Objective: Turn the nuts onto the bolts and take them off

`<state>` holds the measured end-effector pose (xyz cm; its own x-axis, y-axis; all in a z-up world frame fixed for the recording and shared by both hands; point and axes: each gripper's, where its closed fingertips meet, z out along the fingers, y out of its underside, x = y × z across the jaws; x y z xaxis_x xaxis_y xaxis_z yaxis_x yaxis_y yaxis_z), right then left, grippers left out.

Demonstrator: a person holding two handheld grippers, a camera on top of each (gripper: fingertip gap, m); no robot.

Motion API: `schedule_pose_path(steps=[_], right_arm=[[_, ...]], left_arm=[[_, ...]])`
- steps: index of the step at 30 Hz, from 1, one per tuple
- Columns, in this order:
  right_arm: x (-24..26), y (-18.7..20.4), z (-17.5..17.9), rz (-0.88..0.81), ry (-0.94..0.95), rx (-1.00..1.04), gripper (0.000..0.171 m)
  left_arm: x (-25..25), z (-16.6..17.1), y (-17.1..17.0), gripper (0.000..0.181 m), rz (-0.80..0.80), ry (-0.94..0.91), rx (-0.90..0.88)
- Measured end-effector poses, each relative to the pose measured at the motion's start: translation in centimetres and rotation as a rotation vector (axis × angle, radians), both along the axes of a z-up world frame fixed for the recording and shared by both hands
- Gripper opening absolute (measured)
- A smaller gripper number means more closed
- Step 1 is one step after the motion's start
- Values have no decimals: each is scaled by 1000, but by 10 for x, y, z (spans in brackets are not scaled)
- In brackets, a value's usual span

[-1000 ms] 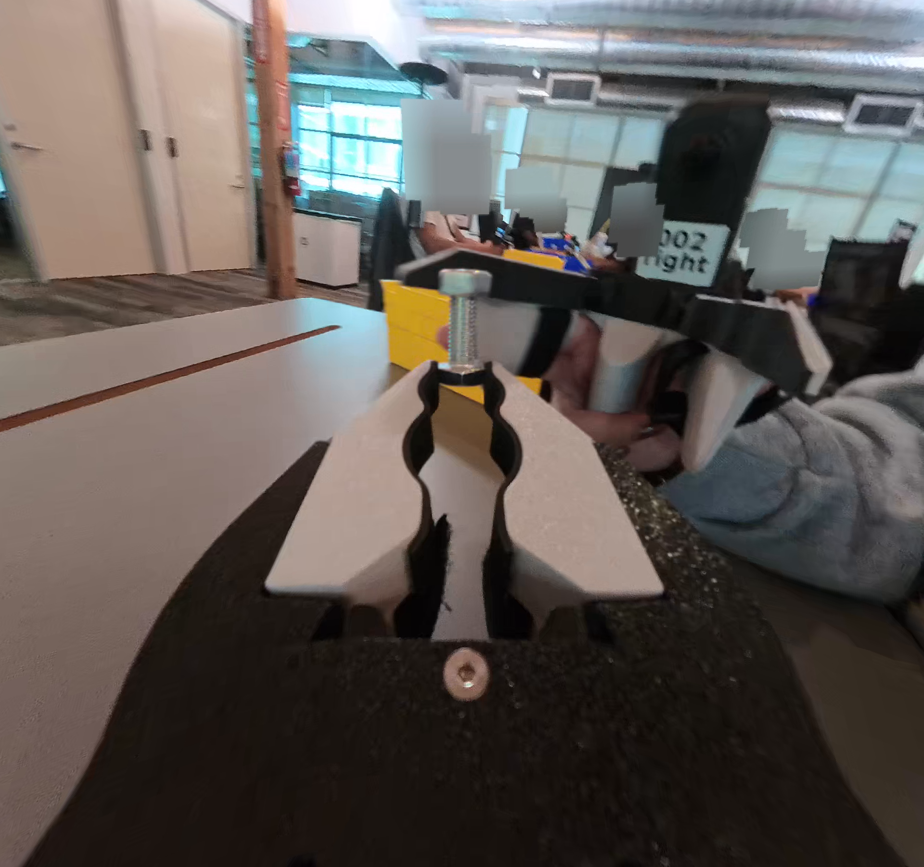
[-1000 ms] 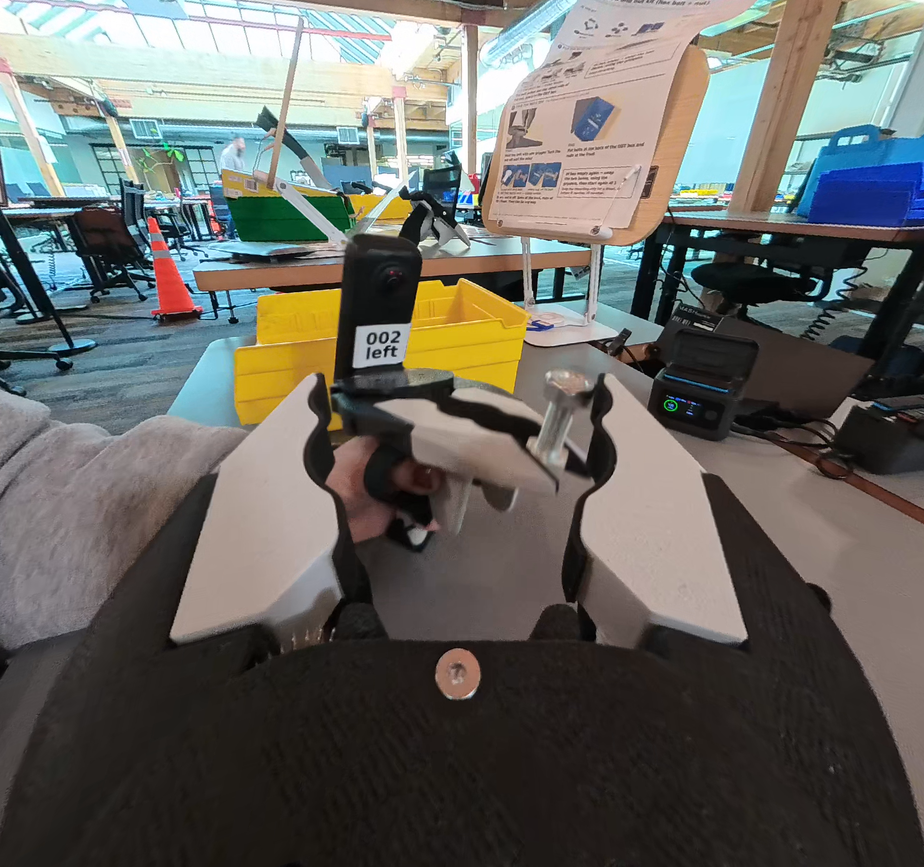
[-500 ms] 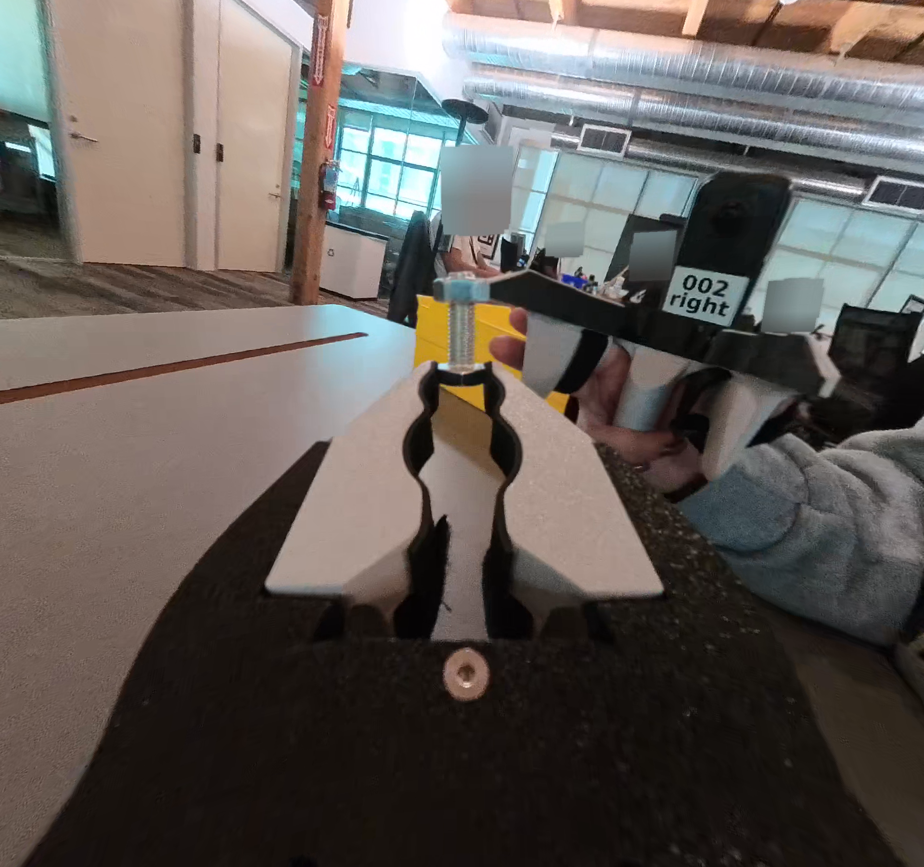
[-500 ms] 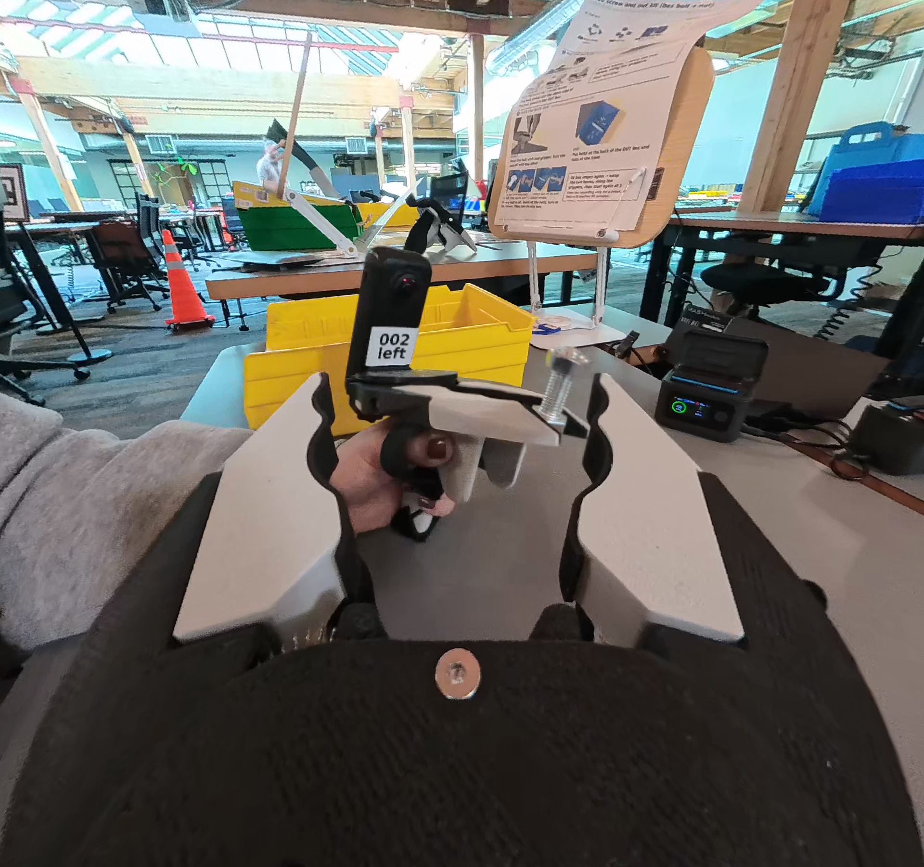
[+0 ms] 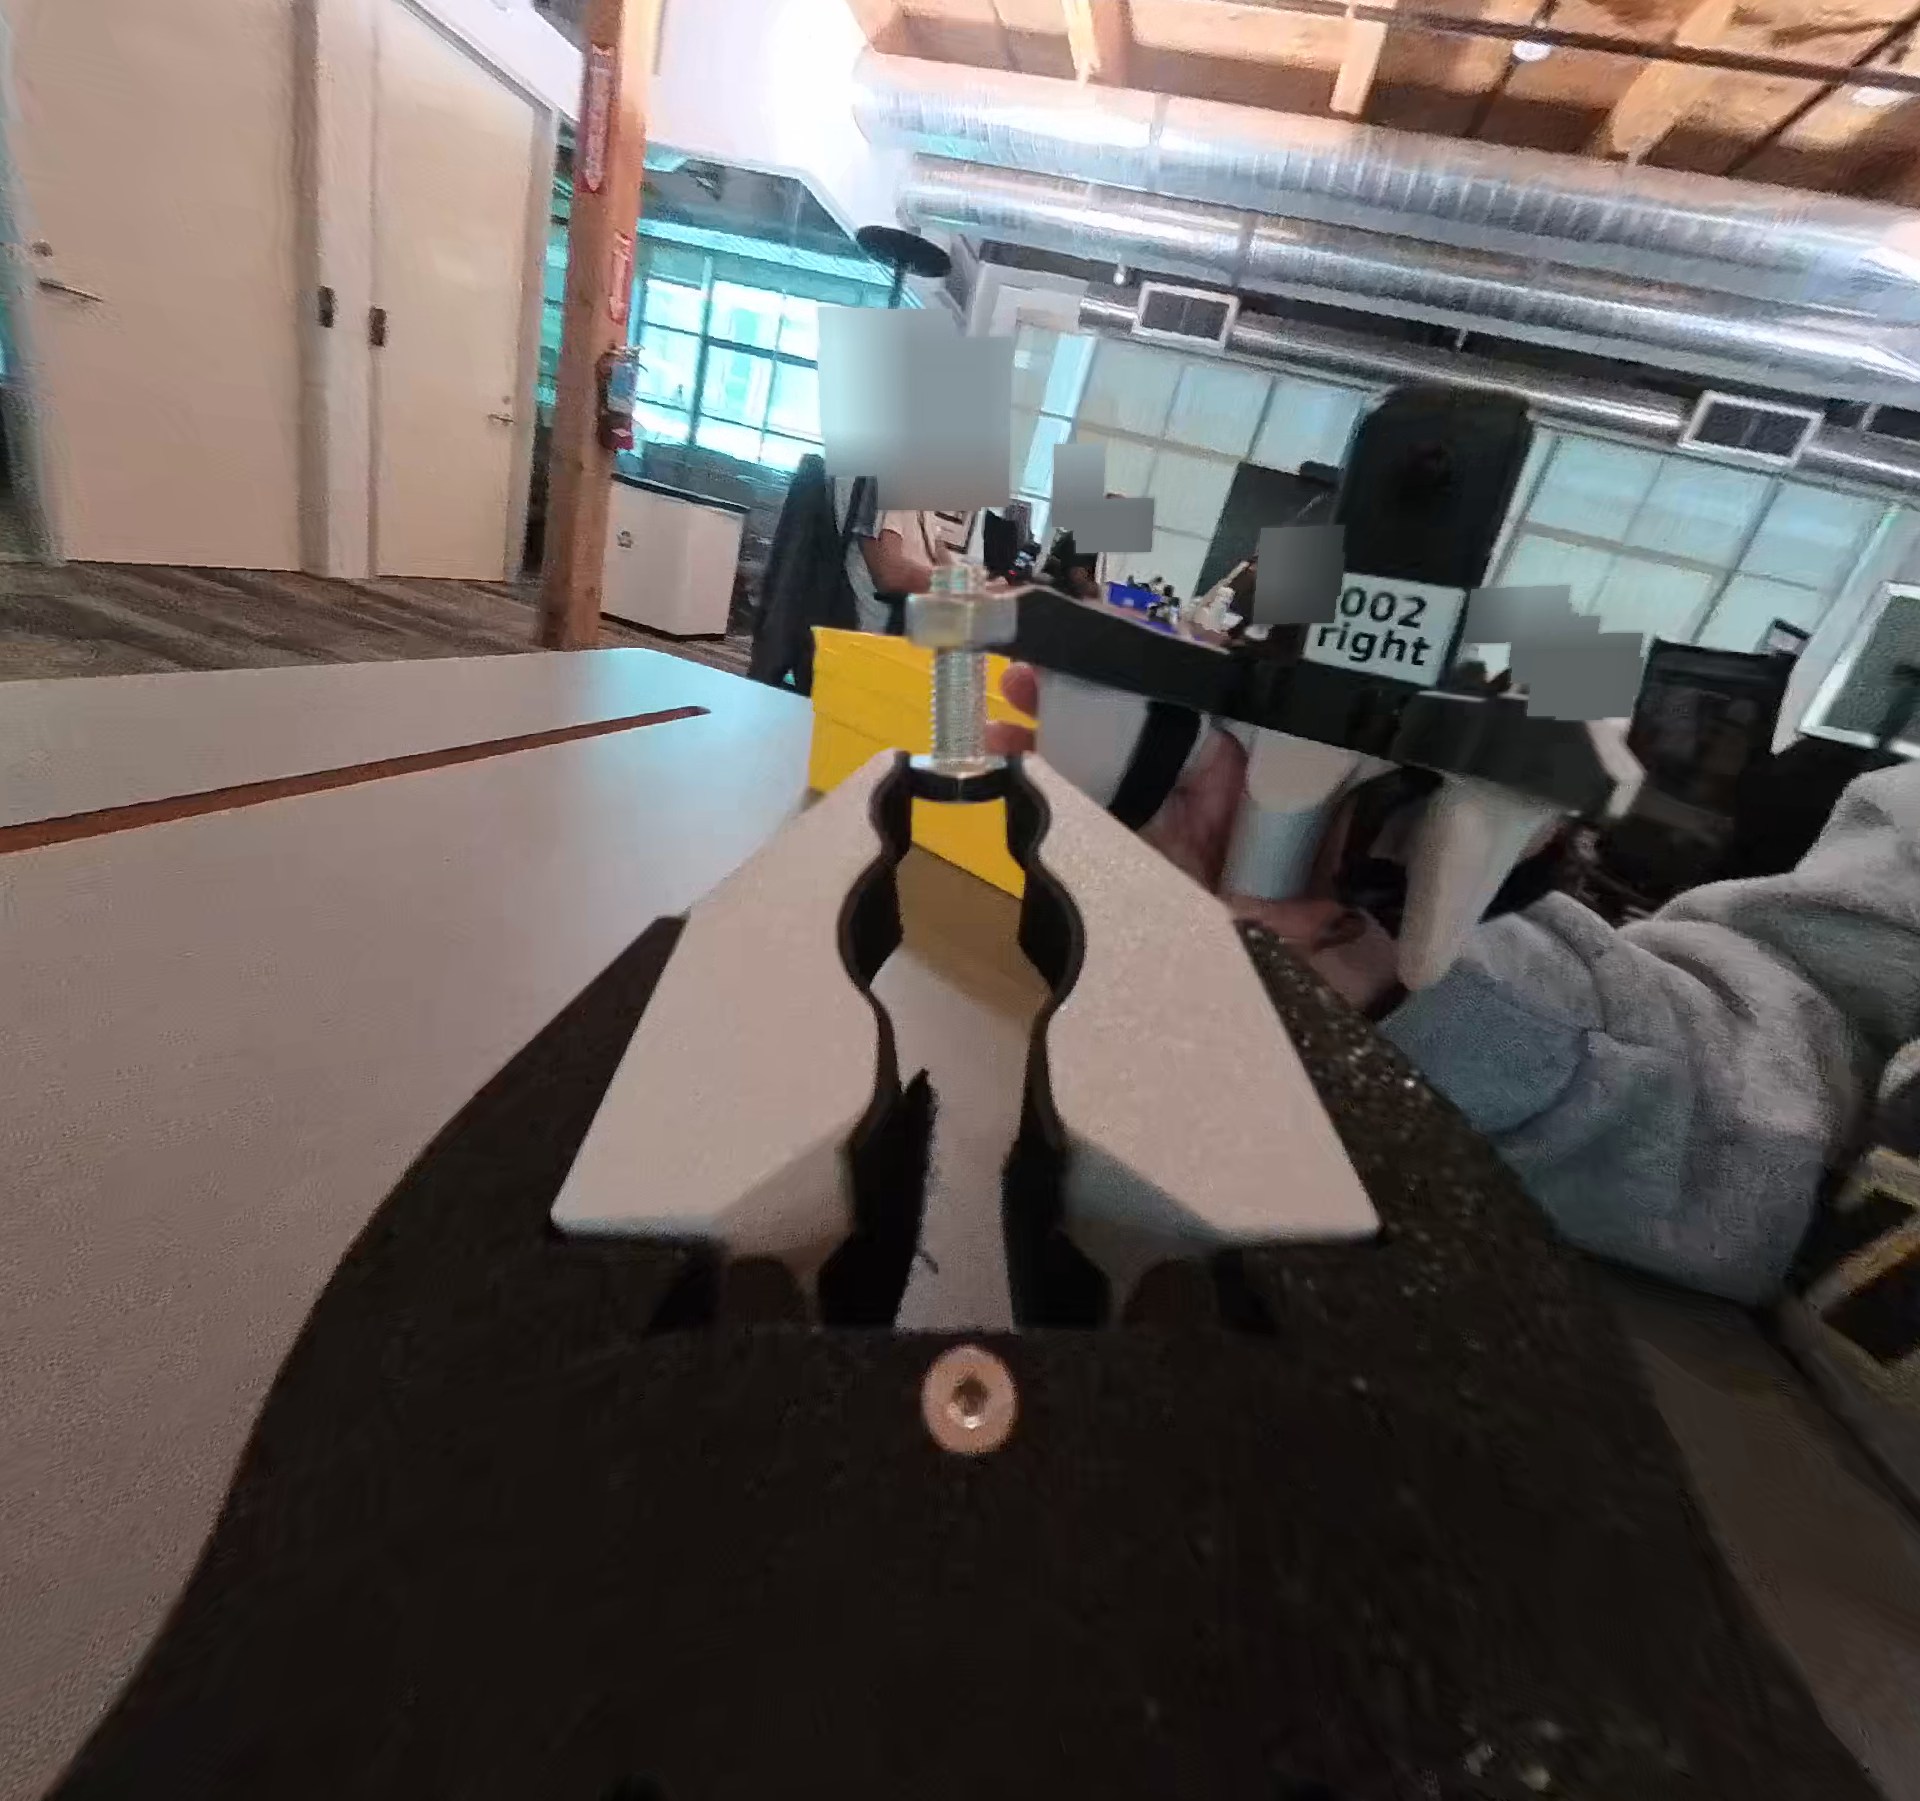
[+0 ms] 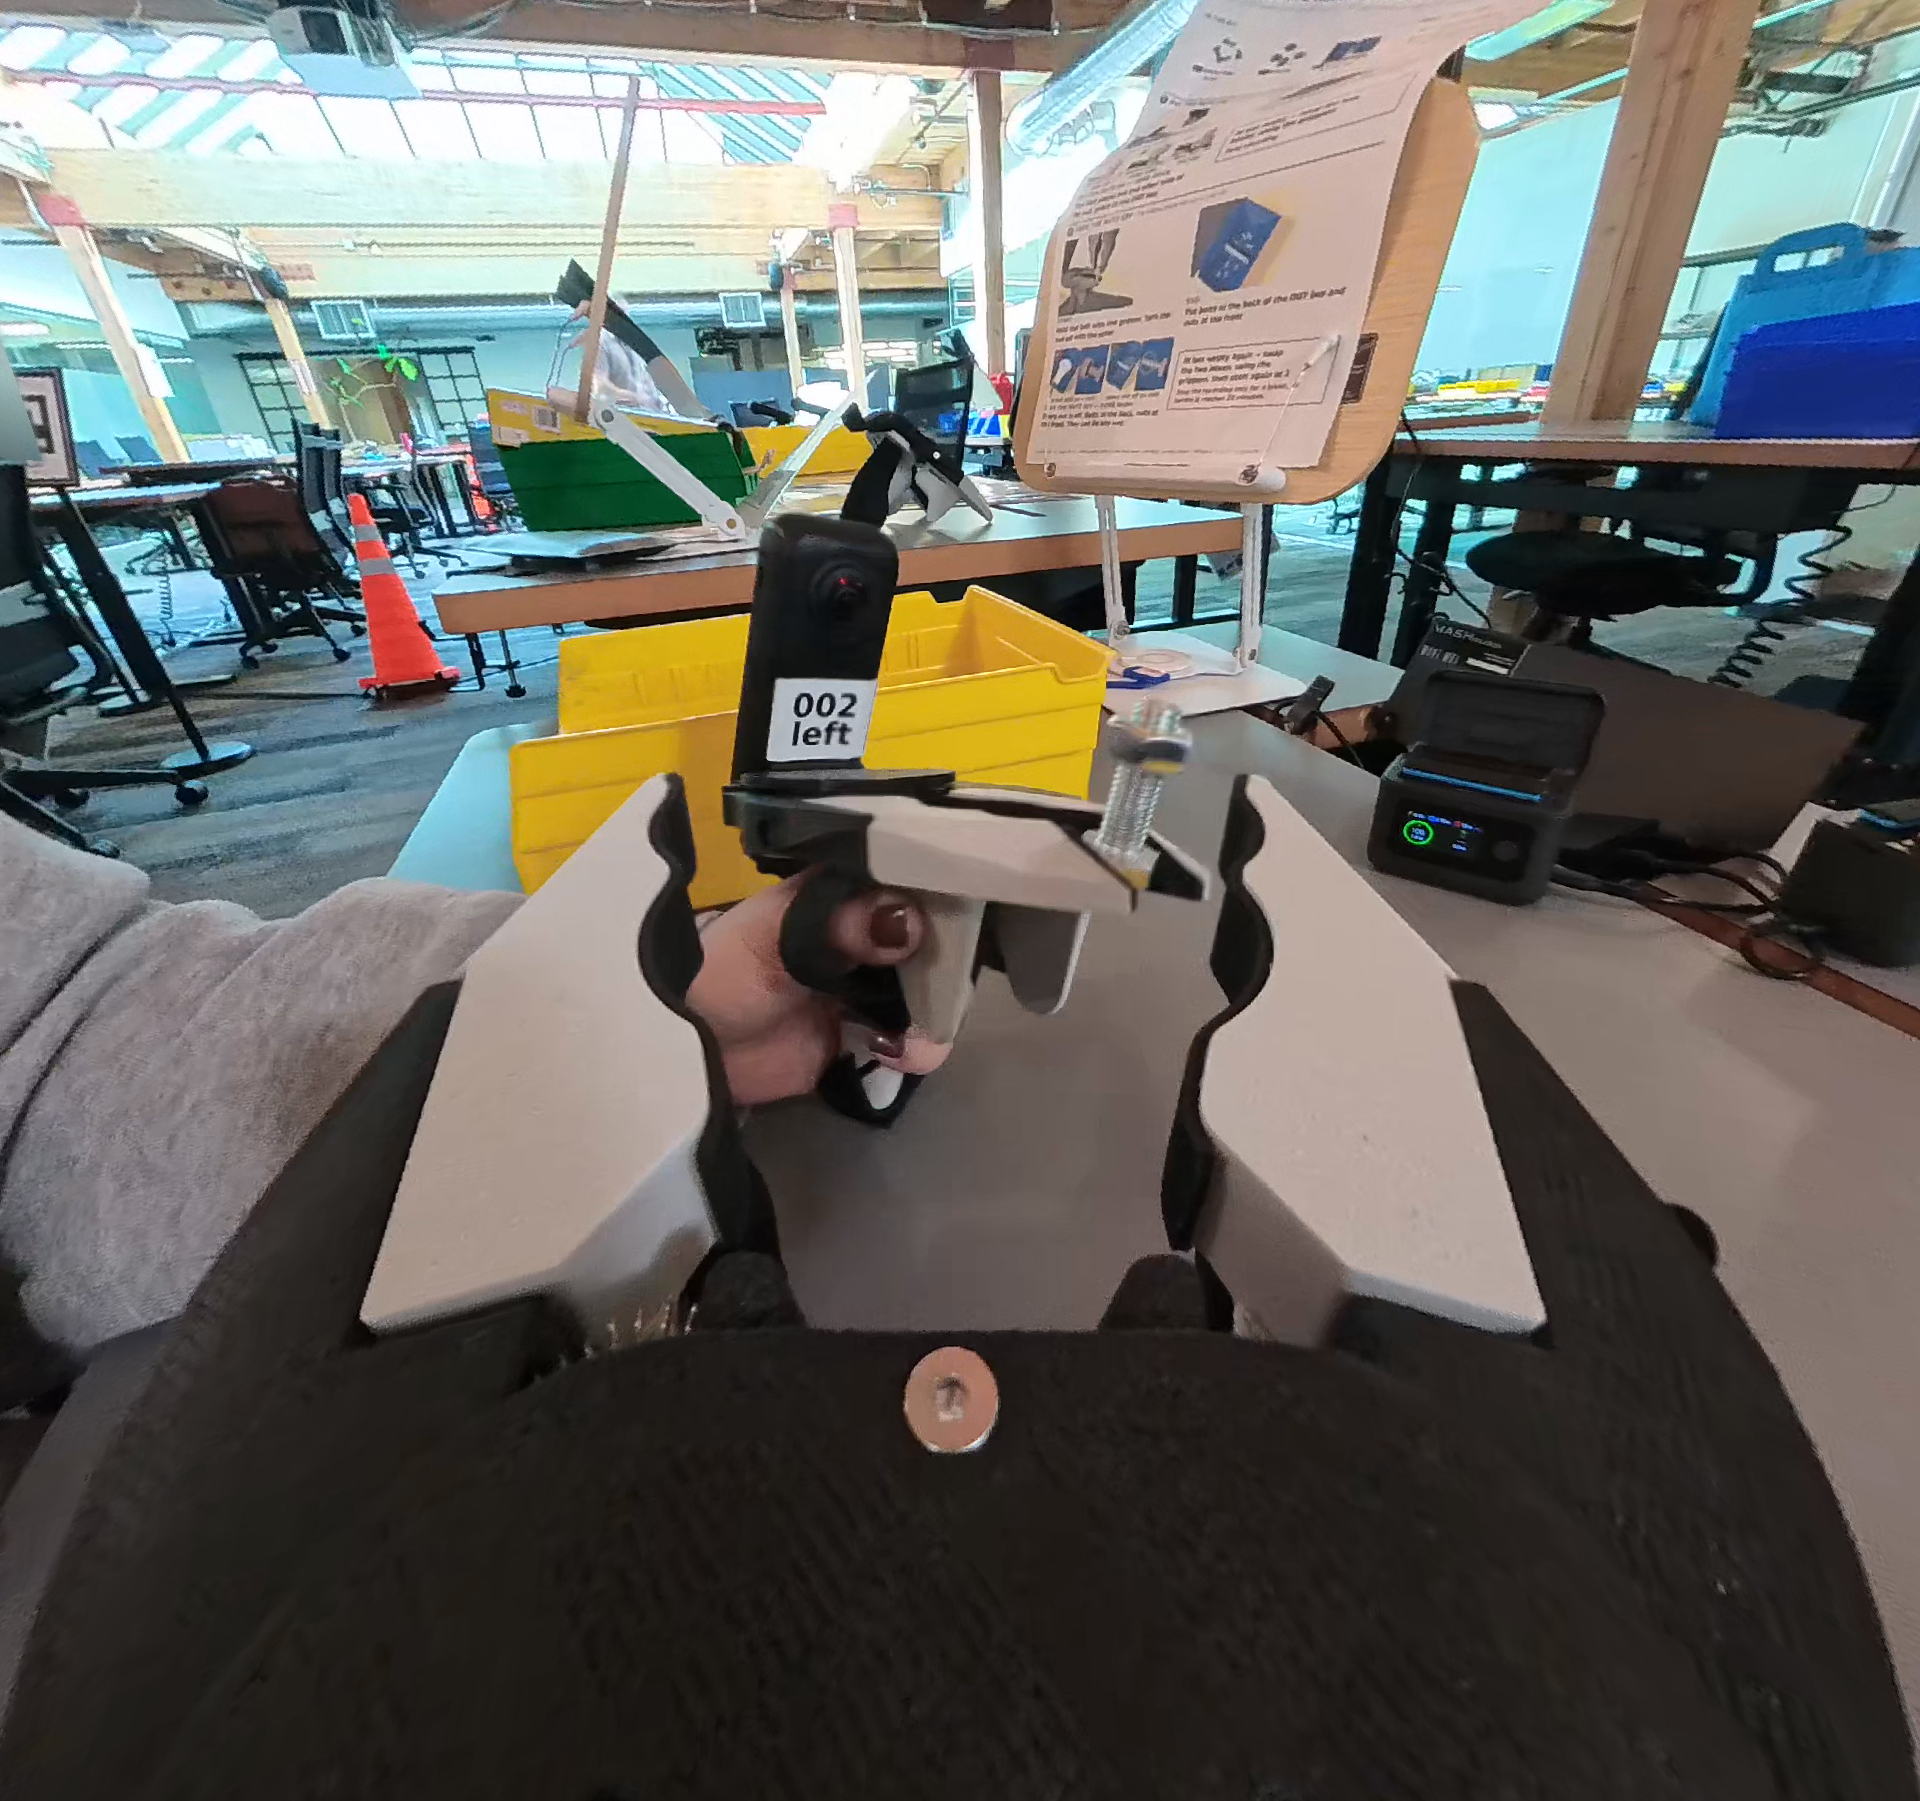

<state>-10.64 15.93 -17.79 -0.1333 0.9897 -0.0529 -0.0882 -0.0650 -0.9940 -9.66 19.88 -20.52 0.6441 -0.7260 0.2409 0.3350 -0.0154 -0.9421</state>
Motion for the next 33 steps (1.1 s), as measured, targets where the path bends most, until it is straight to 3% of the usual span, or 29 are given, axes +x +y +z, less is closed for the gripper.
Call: schedule_pose_path(steps=[4, 6, 10, 12, 17, 23, 29, 33], right_arm=[[-2, -5, -2, 18, -4, -4, 101], [-3, -6, -3, 21, -13, 2, 101], [0, -1, -4, 23, -22, -21, 100], [0, 2, -5, 9, -26, -26, 100], [-4, -3, -10, 25, -45, -23, 100], [1, 3, -7, 23, -41, -41, 95], [-2, 1, -10, 19, -51, -34, 96], [-2, -1, -11, 20, -63, -21, 100]], left_arm=[[43, -8, -14, 15, -187, 103, 4], [44, -12, -10, 16, -165, 115, -13], [-1, -2, 3, 15, -1, -35, -24], [-5, -2, 1, 15, -13, -35, -21], [43, -17, -12, 16, -166, 154, -24], [-11, -7, 8, 15, 49, -11, -63], [34, -19, -13, 16, -161, 173, -39], [22, -17, -4, 16, -86, 132, -49]])
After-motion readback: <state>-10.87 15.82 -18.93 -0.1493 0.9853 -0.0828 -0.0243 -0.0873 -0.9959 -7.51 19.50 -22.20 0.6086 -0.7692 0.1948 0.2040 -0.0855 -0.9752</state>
